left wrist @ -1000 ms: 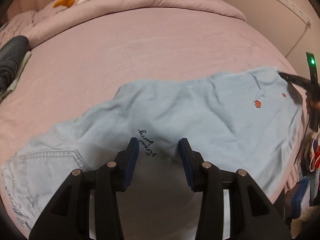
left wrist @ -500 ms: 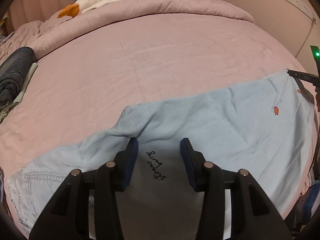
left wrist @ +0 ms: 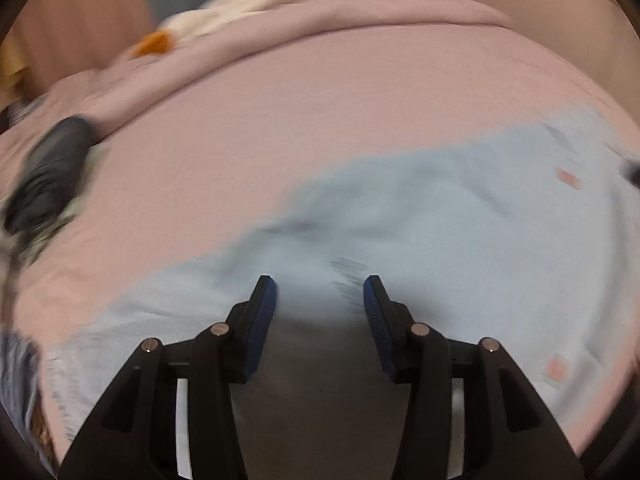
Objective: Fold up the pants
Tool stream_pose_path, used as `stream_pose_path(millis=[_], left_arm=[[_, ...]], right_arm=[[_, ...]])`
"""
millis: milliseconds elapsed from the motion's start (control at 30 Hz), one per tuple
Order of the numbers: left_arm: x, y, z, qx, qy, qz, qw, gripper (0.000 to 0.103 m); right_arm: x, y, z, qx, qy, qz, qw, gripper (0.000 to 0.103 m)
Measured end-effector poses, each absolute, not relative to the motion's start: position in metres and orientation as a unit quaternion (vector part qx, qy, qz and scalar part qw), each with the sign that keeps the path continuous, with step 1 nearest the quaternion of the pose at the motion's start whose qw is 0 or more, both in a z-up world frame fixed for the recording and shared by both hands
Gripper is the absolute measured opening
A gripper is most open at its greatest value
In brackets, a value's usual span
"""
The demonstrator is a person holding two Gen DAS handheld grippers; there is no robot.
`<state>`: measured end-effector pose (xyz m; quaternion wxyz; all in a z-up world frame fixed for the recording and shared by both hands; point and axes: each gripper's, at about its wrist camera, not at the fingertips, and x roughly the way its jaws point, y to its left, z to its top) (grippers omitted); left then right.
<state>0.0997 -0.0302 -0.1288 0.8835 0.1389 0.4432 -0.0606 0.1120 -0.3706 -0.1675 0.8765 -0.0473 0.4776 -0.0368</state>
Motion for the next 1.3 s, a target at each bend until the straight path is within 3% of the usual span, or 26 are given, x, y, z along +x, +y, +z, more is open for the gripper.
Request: stream_pose_path(millis=[133, 400, 567, 700, 800, 900, 1033, 1133, 1300], left_arm=[[0.109, -0.001, -0.120, 0.061, 0.470, -0.059, 0.879, 0.045], [0.053, 0.006, -0.106, 0.113, 0.446, -0.092, 0.883, 0.048], [0.025, 0.042, -0.121, 0.090, 0.472, -0.091, 0.872, 0.061], [-0.011, 0.068, -0.124, 0.097, 0.478, -0.100, 0.867, 0.062], [-0.029, 0.080, -0.120, 0.109, 0.477, -0.101, 0.866, 0.062], [-0.030, 0.087, -0.108, 0.088, 0.470, -0.104, 0.872, 0.061], [-0.013, 0.087, -0.091, 0.056, 0.432, -0.096, 0.895, 0.059], [0.004, 0.091, -0.090, 0.036, 0.423, -0.085, 0.901, 0.060], [0.016, 0.109, -0.117, 0.019, 0.472, -0.054, 0.880, 0.058]], right_arm=[[0.105, -0.384, -0.158, -0.054, 0.505, -0.108, 0.854, 0.020], [0.114, -0.285, -0.108, -0.013, 0.444, 0.051, 0.895, 0.020], [0.130, -0.203, -0.120, -0.041, 0.447, 0.162, 0.879, 0.020], [0.109, -0.163, -0.153, -0.114, 0.499, 0.204, 0.834, 0.020], [0.083, -0.164, -0.149, -0.152, 0.496, 0.220, 0.826, 0.020], [0.091, -0.169, -0.133, -0.120, 0.506, 0.225, 0.824, 0.020], [0.127, -0.148, -0.097, -0.044, 0.459, 0.286, 0.840, 0.021], [0.159, -0.123, -0.097, 0.006, 0.438, 0.302, 0.847, 0.036], [0.230, -0.079, -0.105, 0.054, 0.462, 0.289, 0.837, 0.038]])
